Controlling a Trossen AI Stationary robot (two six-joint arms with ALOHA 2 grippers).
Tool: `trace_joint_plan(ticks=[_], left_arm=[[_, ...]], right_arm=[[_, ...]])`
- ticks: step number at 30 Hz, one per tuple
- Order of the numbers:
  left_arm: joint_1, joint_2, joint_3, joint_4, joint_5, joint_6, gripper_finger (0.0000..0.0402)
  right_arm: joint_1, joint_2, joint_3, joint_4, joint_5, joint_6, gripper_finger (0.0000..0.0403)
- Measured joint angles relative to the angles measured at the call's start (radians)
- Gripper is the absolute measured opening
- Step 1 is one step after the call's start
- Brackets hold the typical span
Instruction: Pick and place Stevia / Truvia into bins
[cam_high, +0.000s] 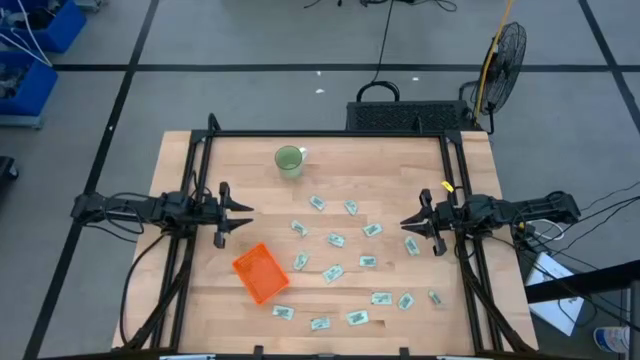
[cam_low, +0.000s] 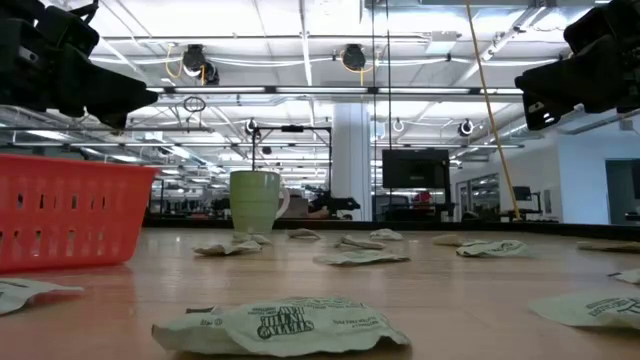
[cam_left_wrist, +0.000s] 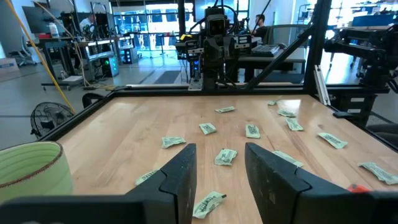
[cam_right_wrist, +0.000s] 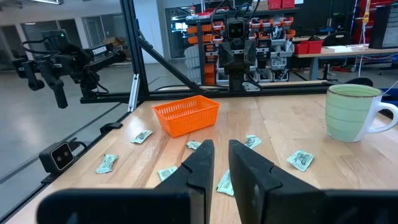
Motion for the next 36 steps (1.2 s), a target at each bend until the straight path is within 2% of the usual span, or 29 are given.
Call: trace_joint_plan(ticks=[25,32,36], left_arm=[[0.0,0.0,0.0,0.0,0.0,0.002,0.0143],[0.0,0.0,0.0,0.003,-0.129,0.064,0.0143],[0.0,0.0,0.0,0.005,-0.156,0.061,0.0143]], right_arm=[[0.0,0.0,0.0,0.0,0.0,0.0,0.0043],[0.0,0.0,0.0,0.0,0.0,0.0,0.0043],[0.0,0.0,0.0,0.0,0.0,0.0,0.0043]])
